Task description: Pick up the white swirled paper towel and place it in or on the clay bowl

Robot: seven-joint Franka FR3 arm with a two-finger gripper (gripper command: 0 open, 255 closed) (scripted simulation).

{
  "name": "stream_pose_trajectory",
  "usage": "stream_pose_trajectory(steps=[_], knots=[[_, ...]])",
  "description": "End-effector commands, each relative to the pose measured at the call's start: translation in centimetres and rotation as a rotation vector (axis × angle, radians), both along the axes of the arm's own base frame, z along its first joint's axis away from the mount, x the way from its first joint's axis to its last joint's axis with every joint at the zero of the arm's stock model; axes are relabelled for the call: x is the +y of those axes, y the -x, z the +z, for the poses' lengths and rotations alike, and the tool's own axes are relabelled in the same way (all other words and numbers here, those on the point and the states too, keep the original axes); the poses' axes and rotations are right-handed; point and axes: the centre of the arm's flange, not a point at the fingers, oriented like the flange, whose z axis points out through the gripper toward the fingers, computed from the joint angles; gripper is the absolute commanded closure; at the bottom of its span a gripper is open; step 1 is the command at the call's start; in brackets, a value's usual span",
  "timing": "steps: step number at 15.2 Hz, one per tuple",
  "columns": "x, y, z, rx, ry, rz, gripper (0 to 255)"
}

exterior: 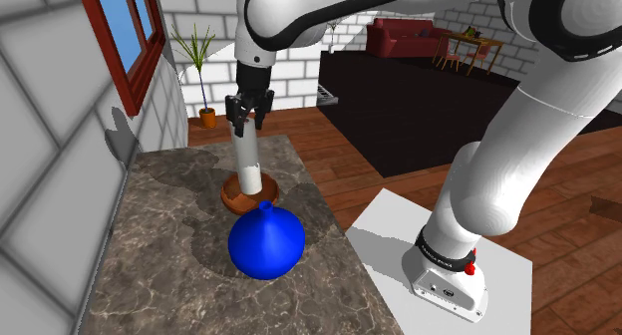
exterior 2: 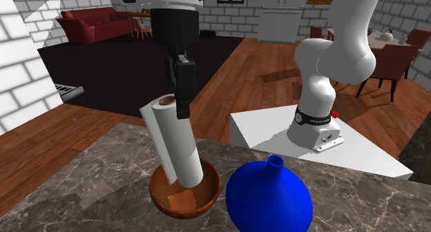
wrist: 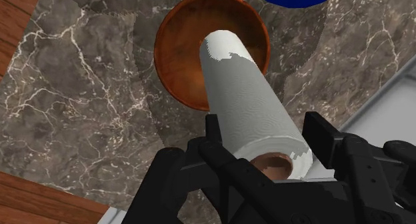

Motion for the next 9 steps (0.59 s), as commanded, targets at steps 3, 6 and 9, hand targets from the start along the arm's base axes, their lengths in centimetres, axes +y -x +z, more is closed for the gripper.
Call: stream_pose_trajectory(steps=[3, 6, 9], knots=[[0.0, 0.0, 0.0, 0.0, 0.0, 0.0, 0], [0.0, 0.0, 0.0, 0.0, 0.0, 0.0, 0], [-0.4, 0.2, 2.6, 0.0, 0.0, 0.0, 0]])
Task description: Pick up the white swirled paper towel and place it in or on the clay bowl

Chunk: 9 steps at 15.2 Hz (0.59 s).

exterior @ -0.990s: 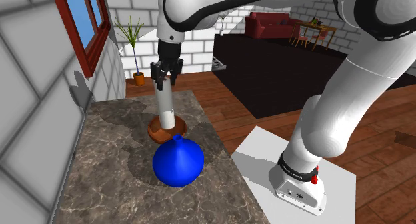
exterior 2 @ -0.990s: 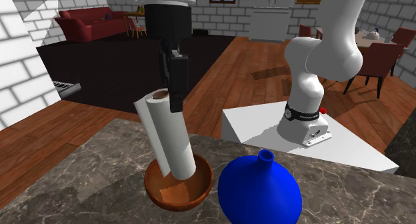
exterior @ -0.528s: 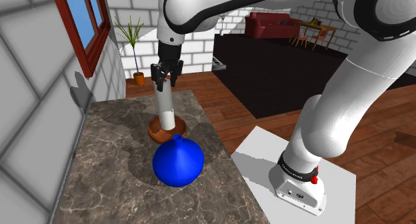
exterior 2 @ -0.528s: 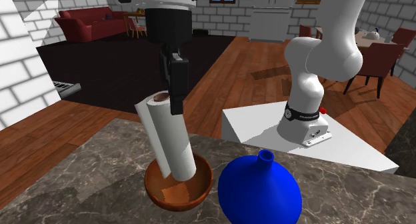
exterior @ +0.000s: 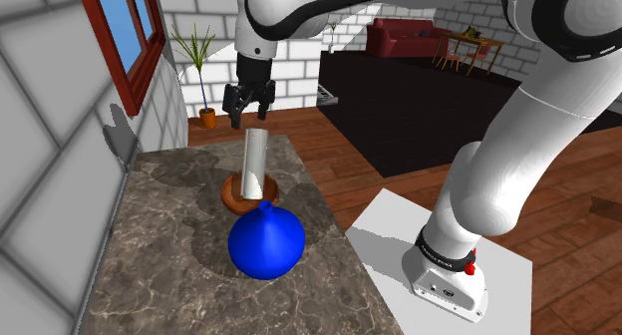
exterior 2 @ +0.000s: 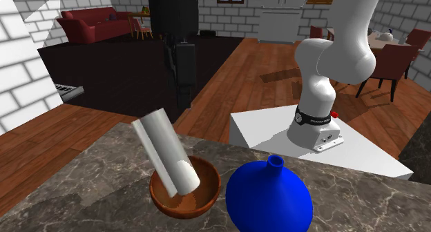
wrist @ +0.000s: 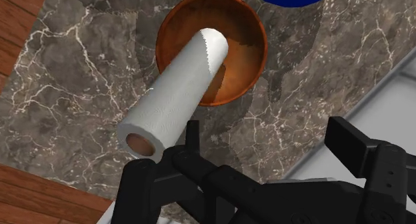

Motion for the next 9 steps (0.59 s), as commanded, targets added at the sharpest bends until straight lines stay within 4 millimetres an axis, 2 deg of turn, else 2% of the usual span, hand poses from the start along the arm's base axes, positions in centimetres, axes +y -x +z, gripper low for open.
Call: stream_pose_trajectory(steps=[1, 2, 9], knots=[[-0.3, 0.2, 2.3, 0.001, 0.0, 0.0, 0], [-0.5, 0.3, 3.3, 0.001, 0.0, 0.0, 0], [-0.5, 0.3, 3.3, 0.001, 0.0, 0.0, 0]])
